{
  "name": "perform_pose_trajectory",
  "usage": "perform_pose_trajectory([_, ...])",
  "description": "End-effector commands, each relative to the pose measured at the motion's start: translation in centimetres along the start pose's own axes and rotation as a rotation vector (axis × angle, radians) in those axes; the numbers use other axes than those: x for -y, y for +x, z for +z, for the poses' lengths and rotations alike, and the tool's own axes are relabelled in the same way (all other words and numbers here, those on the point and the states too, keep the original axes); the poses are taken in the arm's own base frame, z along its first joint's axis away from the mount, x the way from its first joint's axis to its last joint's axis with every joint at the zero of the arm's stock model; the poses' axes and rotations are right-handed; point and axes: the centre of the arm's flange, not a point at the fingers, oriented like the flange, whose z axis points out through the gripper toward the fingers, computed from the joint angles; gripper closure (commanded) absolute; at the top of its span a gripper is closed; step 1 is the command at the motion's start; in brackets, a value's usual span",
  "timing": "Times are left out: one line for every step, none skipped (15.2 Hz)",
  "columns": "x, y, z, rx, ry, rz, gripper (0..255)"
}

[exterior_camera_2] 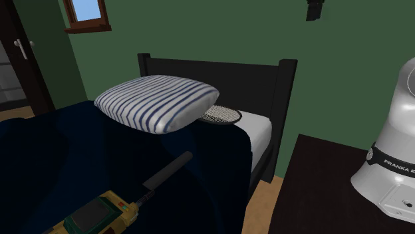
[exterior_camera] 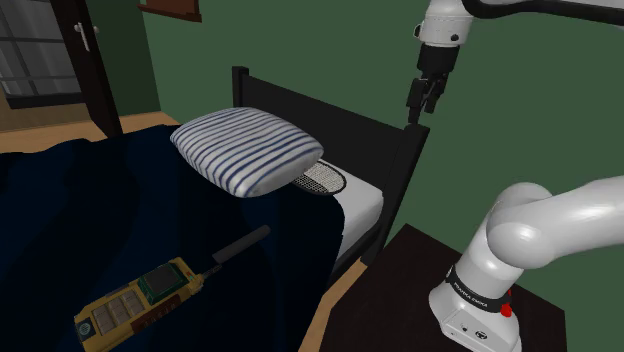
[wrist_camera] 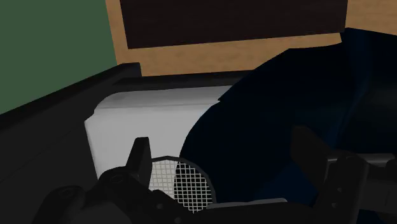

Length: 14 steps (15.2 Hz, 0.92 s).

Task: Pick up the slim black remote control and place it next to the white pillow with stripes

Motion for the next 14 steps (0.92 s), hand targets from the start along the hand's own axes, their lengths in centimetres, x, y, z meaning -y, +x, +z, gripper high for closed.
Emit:
perform_pose_trajectory([0.0,0.0,0.0,0.0,0.0,0.0,0])
perform_pose_trajectory([0.2,1.0,0.8,-0.004,0.001,-0.032,0])
perform_pose_trajectory([0.5,1.9,1.5,-0.009,0.001,-0.063,0])
perform_pose_trajectory([0.8,2.9,2.3,-0.013,0.002,-0.095,0])
perform_pose_trajectory([1.1,3.9,3.1,-0.017,0.003,-0.126,0])
perform_pose_trajectory([1.5,4.8,3.8,-0.021,0.003,-0.158,0])
perform_pose_trajectory([1.9,5.7,4.6,-0.026,0.004,-0.189,0])
perform_pose_trajectory([2.3,6.7,5.3,-0.03,0.005,-0.221,0])
perform_pose_trajectory([2.7,7.6,6.1,-0.034,0.005,-0.252,0])
perform_pose_trajectory([3.2,8.5,6.8,-0.039,0.006,-0.284,0])
perform_pose_trajectory([3.7,9.4,7.6,-0.043,0.007,-0.315,0])
perform_pose_trajectory([4.3,10.3,8.3,-0.047,0.007,-0.347,0])
perform_pose_trajectory([4.8,11.2,9.0,-0.051,0.008,-0.378,0])
perform_pose_trajectory([5.4,12.0,9.8,-0.056,0.009,-0.41,0])
